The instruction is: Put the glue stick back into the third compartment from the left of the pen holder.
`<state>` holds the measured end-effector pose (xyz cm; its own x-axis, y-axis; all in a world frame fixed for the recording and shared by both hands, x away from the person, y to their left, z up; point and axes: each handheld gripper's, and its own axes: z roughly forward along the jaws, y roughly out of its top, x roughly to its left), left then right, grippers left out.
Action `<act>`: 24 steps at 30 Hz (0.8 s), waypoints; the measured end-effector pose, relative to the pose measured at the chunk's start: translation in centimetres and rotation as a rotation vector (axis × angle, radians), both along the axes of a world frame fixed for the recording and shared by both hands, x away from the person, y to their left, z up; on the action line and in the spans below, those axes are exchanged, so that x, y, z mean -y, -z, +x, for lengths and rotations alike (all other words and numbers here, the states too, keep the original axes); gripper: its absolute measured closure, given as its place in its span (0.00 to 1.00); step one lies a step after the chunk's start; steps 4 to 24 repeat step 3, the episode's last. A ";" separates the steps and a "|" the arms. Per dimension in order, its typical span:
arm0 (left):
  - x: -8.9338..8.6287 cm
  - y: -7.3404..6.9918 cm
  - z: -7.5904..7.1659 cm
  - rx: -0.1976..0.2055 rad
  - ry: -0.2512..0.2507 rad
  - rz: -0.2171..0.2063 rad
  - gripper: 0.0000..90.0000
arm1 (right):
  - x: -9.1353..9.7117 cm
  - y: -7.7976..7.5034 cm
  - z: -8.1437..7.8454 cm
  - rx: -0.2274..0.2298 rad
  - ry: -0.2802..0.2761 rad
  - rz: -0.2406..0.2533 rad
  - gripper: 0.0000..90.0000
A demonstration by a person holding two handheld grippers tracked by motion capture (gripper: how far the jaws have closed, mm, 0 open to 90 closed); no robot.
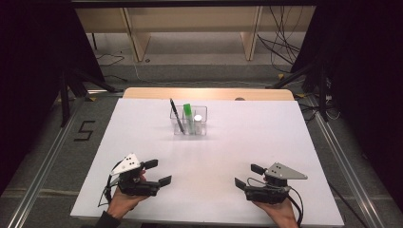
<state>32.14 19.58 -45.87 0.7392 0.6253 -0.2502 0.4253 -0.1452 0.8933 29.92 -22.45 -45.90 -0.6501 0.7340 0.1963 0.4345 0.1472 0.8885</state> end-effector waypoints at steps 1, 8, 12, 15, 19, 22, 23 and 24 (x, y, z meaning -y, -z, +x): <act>0.0 0.0 0.0 -0.001 0.000 0.001 0.14 | 0.0 0.0 0.0 0.000 0.000 0.000 0.20; 0.0 0.0 0.0 0.001 0.000 0.002 0.14 | 0.0 0.0 0.0 -0.001 0.002 -0.001 0.20; 0.0 0.0 0.0 0.001 0.000 0.002 0.14 | 0.0 0.0 0.0 -0.001 0.002 -0.001 0.20; 0.0 0.0 0.0 0.001 0.000 0.002 0.14 | 0.0 0.0 0.0 -0.001 0.002 -0.001 0.20; 0.0 0.0 0.0 0.001 0.000 0.002 0.14 | 0.0 0.0 0.0 -0.001 0.002 -0.001 0.20; 0.0 0.0 0.0 0.001 0.000 0.002 0.14 | 0.0 0.0 0.0 -0.001 0.002 -0.001 0.20; 0.0 0.0 0.0 0.001 0.000 0.002 0.14 | 0.0 0.0 0.0 -0.001 0.002 -0.001 0.20; 0.0 0.0 0.0 0.001 0.000 0.002 0.14 | 0.0 0.0 0.0 -0.001 0.002 -0.001 0.20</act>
